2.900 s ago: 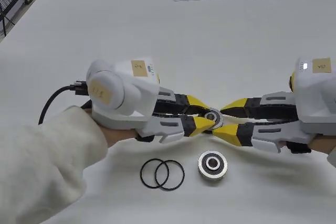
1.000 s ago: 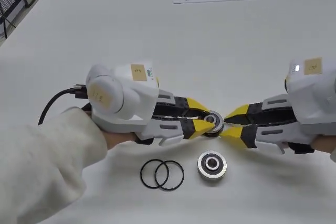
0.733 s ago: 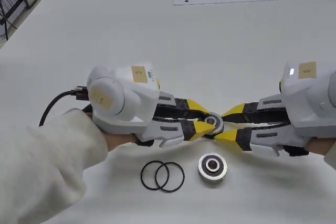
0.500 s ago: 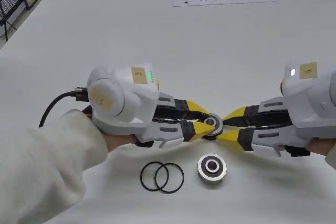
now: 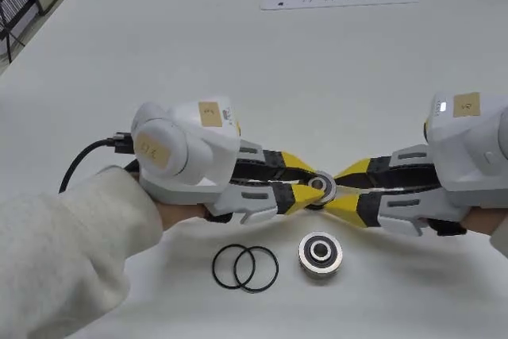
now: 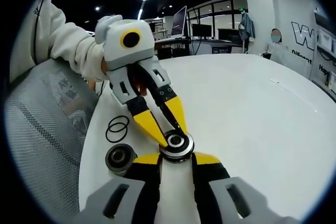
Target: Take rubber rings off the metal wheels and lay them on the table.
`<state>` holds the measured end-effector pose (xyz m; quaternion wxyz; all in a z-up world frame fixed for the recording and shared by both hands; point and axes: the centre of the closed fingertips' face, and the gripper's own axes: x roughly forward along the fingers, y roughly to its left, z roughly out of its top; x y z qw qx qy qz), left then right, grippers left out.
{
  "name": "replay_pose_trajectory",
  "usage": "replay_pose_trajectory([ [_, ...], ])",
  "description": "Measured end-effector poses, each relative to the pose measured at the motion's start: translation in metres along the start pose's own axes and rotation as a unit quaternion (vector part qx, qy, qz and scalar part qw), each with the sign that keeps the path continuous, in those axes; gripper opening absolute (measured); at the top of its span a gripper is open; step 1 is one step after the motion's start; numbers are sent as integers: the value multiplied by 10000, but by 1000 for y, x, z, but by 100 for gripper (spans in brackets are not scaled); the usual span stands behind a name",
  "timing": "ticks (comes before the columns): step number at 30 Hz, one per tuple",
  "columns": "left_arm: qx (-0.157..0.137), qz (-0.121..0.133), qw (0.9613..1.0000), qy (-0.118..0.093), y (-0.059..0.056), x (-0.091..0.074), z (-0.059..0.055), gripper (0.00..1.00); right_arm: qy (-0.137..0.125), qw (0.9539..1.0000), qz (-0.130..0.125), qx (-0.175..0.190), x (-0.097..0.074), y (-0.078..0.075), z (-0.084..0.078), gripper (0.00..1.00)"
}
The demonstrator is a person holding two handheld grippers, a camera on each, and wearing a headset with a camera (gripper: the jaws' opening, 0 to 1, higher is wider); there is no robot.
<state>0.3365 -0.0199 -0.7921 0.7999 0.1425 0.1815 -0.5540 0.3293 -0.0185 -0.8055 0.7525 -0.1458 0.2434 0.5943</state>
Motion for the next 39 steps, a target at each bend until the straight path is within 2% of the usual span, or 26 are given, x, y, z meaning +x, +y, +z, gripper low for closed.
replay_pose_trajectory([
  [10, -11, 1, 10000, -9, -1, 1, 2, 14, -19, 10000, 60, -72, 0, -1, 1, 21],
  [39, -11, 1, 10000, 14, -1, 1, 1, 14, 50, 9997, 144, 216, -7, 0, -4, 11],
])
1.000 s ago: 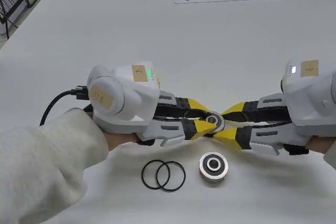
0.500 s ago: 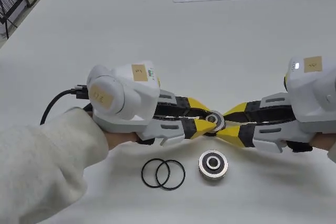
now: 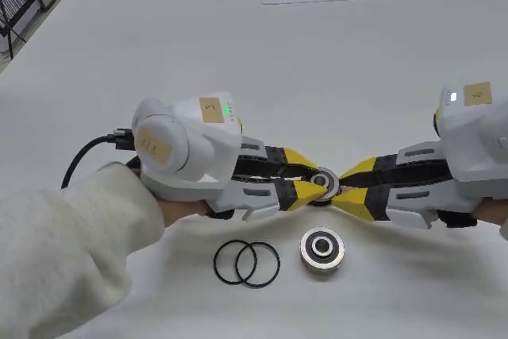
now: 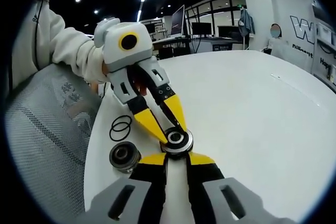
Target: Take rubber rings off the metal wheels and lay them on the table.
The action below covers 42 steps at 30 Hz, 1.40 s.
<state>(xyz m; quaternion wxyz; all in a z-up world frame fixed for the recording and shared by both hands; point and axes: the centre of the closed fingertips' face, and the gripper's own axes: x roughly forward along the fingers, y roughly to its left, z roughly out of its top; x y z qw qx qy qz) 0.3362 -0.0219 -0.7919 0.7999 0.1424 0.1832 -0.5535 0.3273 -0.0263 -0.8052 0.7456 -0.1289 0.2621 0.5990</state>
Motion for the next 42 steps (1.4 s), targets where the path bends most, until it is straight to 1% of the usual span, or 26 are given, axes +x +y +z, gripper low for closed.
replay_pose_trajectory([
  [1, -7, 0, 10000, 0, 0, 0, 0, 14, 14, 10000, -2, 5, -1, 0, 0, 10],
  [2, -14, -4, 10000, 0, 0, 0, 0, 14, 39, 10000, -14, -16, -1, -1, -1, 4],
  [3, -19, -9, 10000, -1, -1, 0, 0, 14, 1, 9998, -115, -159, -2, -5, 0, 2],
  [4, -21, -9, 10000, -1, -1, 0, 1, 14, 20, 10000, -37, -31, -1, -2, -1, 2],
  [6, -23, -7, 10000, 1, -2, 0, 1, 14, 29, 10000, -44, -72, -1, -2, -1, 2],
  [15, -1, -1, 10000, -4, -2, 0, 2, 14, 81, 9999, -97, 73, 0, -3, -1, 0],
  [20, 39, -3, 10000, -4, -2, -1, 1, 14, 77, 9990, -215, 397, -1, -6, -1, 0],
  [22, 38, -5, 10000, -9, -2, -1, 0, 13, 28, 9975, -206, 675, -3, -7, -1, 0],
  [25, 47, -4, 10000, -7, -1, -1, -1, 13, -82, 9938, -214, 1089, -5, -10, 0, 0],
  [27, 55, -1, 10000, -2, -1, -2, -1, 13, -138, 9916, -189, 1276, -5, -10, 0, 0],
  [29, 58, 2, 10000, 1, -1, -1, -1, 13, -247, 9870, -164, 1579, -6, -11, 1, 0],
  [31, 65, 8, 10000, 6, 0, -2, -1, 13, -373, 9832, -132, 1784, -7, -12, 4, 0],
  [32, 68, 9, 10000, 8, 0, -2, -2, 13, -430, 9800, -105, 1940, -7, -12, 5, 0],
  [34, 73, 13, 10000, 13, 0, -1, -1, 13, -481, 9774, -76, 2058, -7, -12, 5, 0],
  [35, 74, 13, 10000, 12, 0, -1, -1, 13, -481, 9769, -79, 2081, -7, -12, 4, 0],
  [39, 85, 16, 10000, 16, 1, -1, -2, 13, -521, 9761, -68, 2110, -8, -11, 7, 0],
  [42, 92, 15, 10000, 15, 1, -1, -2, 13, -524, 9769, -61, 2070, -8, -10, 9, 0],
])
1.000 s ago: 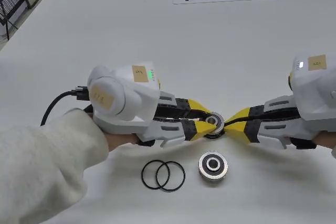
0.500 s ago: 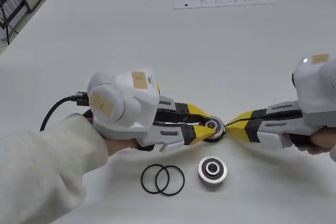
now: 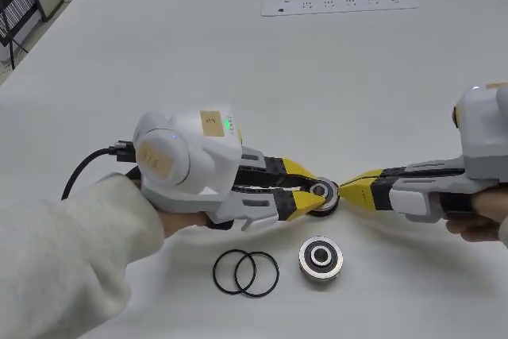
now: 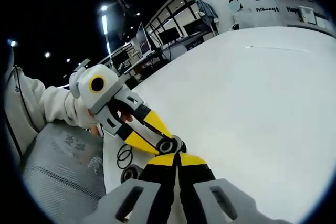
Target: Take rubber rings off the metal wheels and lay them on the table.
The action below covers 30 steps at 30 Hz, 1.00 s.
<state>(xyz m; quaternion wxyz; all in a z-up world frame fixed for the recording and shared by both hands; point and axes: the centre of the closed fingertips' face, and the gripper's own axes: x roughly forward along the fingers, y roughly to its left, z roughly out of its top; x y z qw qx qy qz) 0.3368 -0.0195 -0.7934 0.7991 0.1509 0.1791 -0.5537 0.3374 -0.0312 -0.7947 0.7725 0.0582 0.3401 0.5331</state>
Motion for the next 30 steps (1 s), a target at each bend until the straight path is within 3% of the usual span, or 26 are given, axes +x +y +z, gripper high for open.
replay_pose_trajectory([
  [30, 44, 17, 10000, 21, -2, 0, 0, 13, 50, 9995, -6, -326, 3, 10, 4, 0],
])
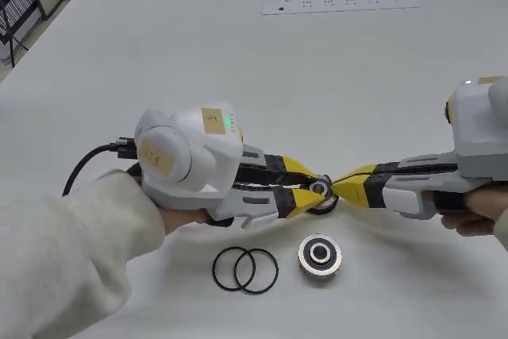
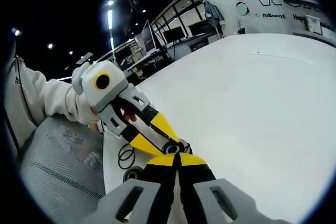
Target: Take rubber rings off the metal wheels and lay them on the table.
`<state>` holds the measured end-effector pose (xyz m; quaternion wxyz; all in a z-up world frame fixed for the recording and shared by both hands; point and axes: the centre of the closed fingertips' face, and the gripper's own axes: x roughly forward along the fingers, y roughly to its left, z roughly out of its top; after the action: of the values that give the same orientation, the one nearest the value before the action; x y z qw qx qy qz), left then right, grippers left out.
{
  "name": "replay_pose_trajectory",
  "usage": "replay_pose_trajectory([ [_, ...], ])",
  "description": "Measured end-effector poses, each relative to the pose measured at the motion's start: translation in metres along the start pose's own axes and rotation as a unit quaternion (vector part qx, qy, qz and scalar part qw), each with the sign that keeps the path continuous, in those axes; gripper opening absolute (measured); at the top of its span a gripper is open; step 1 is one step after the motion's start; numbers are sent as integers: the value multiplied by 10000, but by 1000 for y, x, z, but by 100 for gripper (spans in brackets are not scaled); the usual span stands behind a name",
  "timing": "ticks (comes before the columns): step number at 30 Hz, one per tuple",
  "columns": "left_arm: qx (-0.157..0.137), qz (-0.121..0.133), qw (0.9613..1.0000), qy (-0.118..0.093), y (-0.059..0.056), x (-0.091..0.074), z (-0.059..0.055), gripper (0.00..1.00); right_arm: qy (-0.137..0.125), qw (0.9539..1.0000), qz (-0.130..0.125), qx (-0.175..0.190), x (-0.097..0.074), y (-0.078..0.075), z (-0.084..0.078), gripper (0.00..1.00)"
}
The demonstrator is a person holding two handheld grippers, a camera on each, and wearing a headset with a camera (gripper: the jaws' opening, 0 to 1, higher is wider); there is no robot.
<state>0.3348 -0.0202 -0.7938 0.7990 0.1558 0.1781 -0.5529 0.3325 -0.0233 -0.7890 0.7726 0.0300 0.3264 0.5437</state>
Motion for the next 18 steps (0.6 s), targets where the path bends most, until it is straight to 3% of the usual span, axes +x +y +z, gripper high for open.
replay_pose_trajectory([
  [13, 73, 30, 10000, 34, 0, 0, 1, 13, -65, 9999, -18, -80, 1, 0, 4, 0],
  [18, -39, 65, 10000, 60, 1, 1, 1, 14, -78, 10000, -40, -11, 1, -2, 4, 0],
])
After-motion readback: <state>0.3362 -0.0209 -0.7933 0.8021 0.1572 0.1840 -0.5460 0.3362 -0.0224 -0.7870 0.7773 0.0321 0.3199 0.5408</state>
